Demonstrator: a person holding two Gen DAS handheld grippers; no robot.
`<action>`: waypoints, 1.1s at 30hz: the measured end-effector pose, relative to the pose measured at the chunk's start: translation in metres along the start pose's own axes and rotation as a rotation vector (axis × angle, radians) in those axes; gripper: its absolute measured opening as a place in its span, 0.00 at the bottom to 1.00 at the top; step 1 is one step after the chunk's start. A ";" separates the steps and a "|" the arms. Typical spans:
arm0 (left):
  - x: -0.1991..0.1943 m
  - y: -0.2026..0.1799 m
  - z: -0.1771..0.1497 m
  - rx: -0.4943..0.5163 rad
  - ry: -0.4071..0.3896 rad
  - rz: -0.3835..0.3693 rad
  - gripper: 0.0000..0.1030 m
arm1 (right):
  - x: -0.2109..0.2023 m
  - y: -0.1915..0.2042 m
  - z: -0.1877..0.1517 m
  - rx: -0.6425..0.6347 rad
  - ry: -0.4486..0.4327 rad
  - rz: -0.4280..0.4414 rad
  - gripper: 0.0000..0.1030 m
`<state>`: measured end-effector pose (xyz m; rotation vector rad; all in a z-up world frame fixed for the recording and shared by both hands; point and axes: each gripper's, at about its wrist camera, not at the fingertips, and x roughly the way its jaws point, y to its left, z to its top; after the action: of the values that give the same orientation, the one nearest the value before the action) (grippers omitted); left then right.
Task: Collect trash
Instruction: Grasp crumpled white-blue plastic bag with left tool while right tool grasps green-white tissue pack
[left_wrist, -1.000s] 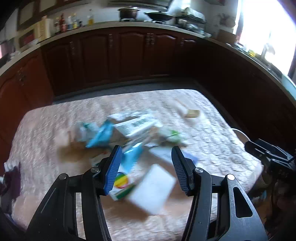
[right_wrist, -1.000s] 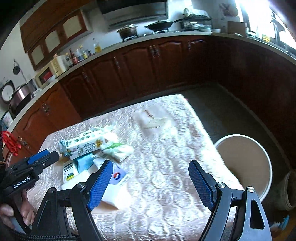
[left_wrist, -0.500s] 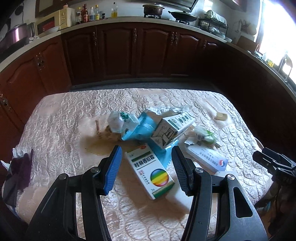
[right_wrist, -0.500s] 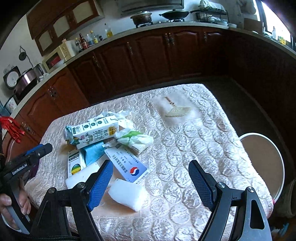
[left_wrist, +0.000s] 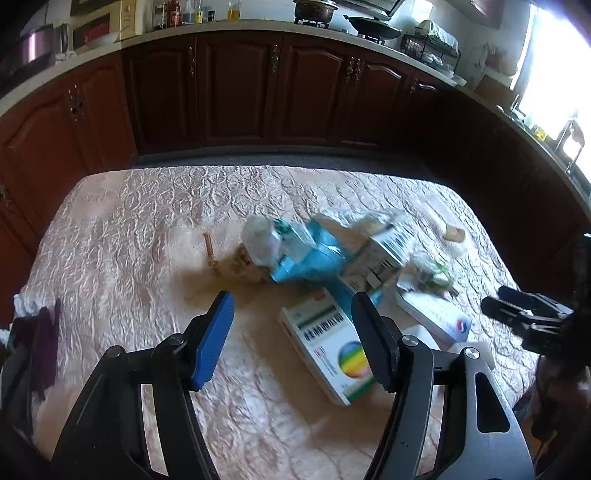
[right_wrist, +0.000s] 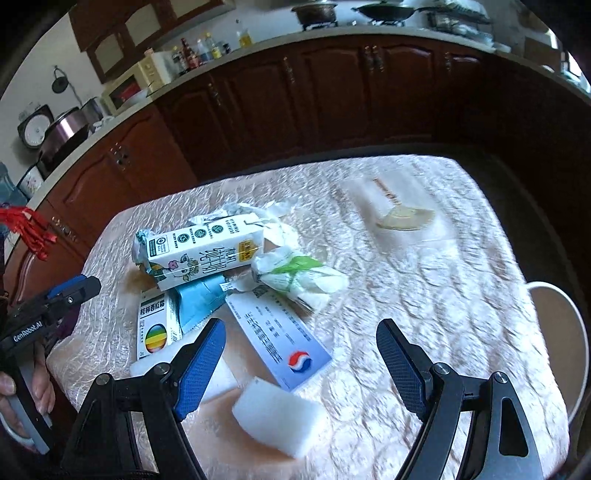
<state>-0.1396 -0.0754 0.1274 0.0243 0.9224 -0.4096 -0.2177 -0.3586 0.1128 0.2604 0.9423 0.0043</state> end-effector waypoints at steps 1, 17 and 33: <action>0.003 0.004 0.003 0.001 0.002 0.000 0.63 | 0.008 0.001 0.004 -0.012 0.017 0.012 0.79; 0.086 0.028 0.054 -0.011 0.096 -0.053 0.64 | 0.080 -0.007 0.037 -0.112 0.130 0.110 0.79; 0.057 0.029 0.069 -0.093 0.061 -0.129 0.19 | 0.050 -0.010 0.034 -0.001 0.027 0.196 0.31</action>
<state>-0.0460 -0.0808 0.1207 -0.1089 1.0059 -0.4870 -0.1623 -0.3700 0.0891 0.3516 0.9406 0.1892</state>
